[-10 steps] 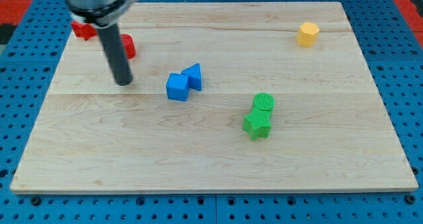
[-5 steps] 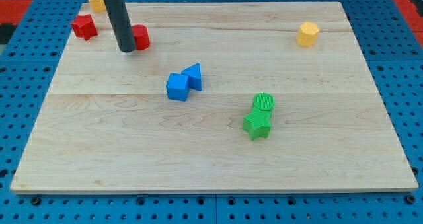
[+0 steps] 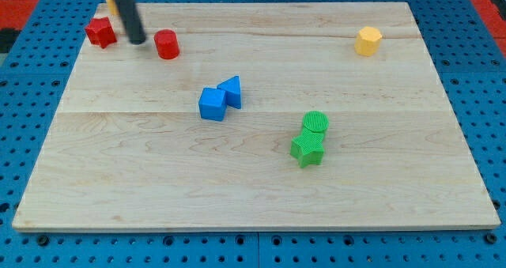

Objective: Slide red circle to top center

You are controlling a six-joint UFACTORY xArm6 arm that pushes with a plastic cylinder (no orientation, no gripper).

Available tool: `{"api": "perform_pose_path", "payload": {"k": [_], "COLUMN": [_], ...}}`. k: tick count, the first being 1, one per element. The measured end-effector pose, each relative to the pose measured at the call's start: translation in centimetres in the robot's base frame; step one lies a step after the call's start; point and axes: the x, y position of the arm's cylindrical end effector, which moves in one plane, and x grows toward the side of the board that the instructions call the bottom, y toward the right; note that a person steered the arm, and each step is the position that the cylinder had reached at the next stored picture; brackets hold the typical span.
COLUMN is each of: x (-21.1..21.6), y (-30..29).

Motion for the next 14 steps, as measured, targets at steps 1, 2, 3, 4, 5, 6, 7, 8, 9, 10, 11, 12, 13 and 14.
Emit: {"api": "perform_pose_path", "payload": {"k": [1,2,3,4,5,6,7,8,9,10,11,12,13,14], "x": [0.0,0.8,1.9,1.9,2.8,3.0,7.1,6.8,2.6,-2.6,-1.2,3.4,4.1,1.9], "y": [2.0,1.6,0.3,1.1,4.2,4.2,4.2,4.4,4.4,4.6,4.6,4.0,4.4,8.6]}}
